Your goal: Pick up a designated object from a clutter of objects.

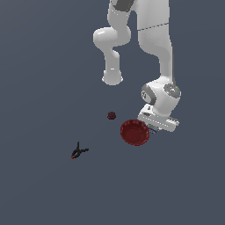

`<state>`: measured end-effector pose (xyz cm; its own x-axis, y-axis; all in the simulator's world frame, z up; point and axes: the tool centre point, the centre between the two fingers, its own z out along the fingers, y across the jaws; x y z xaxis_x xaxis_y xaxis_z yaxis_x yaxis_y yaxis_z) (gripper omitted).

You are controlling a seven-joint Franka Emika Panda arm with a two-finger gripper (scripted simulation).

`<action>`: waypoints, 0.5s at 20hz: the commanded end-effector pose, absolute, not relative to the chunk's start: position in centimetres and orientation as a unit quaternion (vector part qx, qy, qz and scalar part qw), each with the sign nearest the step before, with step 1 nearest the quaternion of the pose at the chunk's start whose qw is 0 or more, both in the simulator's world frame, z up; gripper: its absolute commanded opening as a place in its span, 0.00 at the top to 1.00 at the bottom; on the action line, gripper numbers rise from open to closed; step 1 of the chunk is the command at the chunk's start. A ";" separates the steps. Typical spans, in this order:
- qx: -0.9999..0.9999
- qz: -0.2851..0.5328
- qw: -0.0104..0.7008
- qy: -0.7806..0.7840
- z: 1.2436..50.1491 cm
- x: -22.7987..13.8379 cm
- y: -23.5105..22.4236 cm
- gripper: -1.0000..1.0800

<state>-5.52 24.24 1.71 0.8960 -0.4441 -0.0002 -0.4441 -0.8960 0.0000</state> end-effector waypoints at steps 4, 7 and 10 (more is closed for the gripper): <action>-0.974 0.000 0.000 0.228 3.2 -5.9 23.4 1.00; -0.974 -0.001 0.000 0.228 4.5 -6.3 22.7 1.00; -0.974 -0.001 0.000 0.228 6.2 -6.7 21.7 1.00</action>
